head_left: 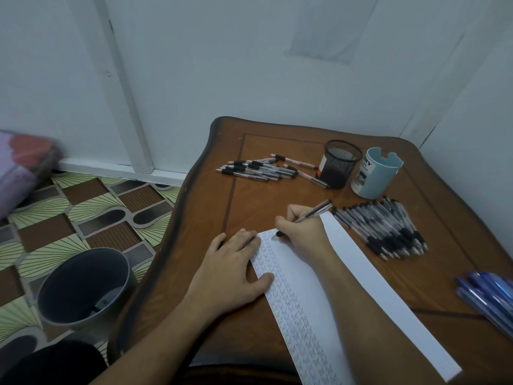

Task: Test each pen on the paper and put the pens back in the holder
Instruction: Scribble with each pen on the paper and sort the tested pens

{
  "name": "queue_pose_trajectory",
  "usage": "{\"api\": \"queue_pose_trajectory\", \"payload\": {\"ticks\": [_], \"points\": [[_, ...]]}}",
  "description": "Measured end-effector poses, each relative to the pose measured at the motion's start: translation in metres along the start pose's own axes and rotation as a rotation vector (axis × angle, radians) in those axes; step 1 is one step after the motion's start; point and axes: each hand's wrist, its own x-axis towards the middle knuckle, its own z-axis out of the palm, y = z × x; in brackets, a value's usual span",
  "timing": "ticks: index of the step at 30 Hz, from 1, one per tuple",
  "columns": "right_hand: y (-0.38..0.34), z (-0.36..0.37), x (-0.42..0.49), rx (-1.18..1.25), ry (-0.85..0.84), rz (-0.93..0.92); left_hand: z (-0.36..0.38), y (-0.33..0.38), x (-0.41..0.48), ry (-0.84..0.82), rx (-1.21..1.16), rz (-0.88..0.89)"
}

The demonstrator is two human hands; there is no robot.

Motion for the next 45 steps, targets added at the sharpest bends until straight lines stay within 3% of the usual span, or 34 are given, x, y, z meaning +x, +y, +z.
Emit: {"api": "queue_pose_trajectory", "payload": {"ticks": [45], "points": [[-0.0009, -0.0031, -0.0026, -0.071, 0.028, -0.037, 0.0011, 0.0004, -0.0012, 0.017, -0.001, 0.016]]}}
